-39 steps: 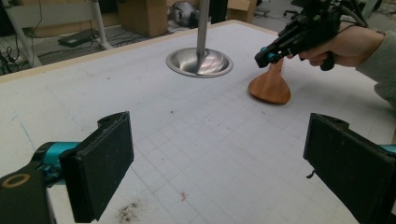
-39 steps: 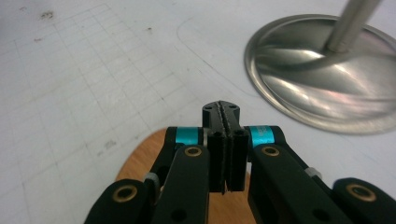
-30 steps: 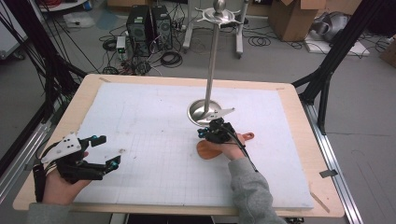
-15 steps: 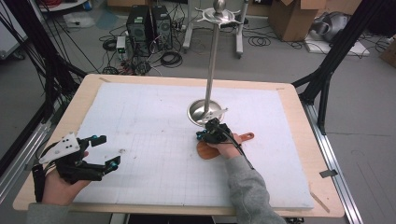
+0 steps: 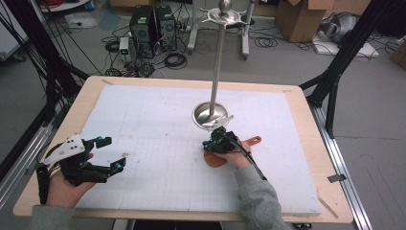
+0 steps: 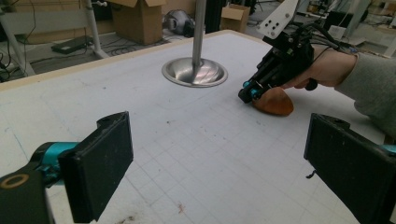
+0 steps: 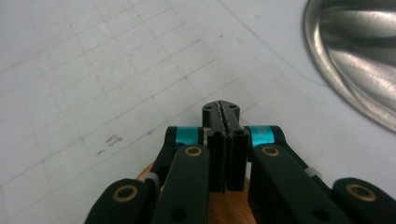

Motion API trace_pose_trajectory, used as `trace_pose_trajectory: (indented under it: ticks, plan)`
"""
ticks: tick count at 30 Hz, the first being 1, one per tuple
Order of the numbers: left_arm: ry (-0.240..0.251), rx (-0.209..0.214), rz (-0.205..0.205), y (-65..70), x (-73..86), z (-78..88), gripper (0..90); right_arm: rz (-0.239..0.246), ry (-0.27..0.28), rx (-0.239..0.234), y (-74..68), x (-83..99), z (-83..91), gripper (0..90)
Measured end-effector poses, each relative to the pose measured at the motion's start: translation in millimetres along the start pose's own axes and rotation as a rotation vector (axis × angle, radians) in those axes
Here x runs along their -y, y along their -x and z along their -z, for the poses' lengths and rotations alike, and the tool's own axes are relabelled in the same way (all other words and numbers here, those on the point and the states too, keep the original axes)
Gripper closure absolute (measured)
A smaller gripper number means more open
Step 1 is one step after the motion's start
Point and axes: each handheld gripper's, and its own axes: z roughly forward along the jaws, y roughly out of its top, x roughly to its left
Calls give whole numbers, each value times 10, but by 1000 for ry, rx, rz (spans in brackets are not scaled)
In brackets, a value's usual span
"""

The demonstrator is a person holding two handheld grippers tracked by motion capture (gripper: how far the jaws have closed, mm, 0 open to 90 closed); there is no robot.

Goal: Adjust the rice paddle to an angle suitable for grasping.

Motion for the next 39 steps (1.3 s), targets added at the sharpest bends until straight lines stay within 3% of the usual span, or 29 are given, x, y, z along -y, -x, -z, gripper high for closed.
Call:
trace_pose_trajectory:
  ticks: [14,25,39]
  plan:
    - [-28,35,-15,21,-28,-208,84,-8,2,-33,-84,307,252,896]
    - [-34,89,-30,45,-98,-445,84,-11,1,-47,-168,595,496,896]
    - [-37,129,-40,80,-176,-672,84,-25,21,-58,-165,941,775,896]
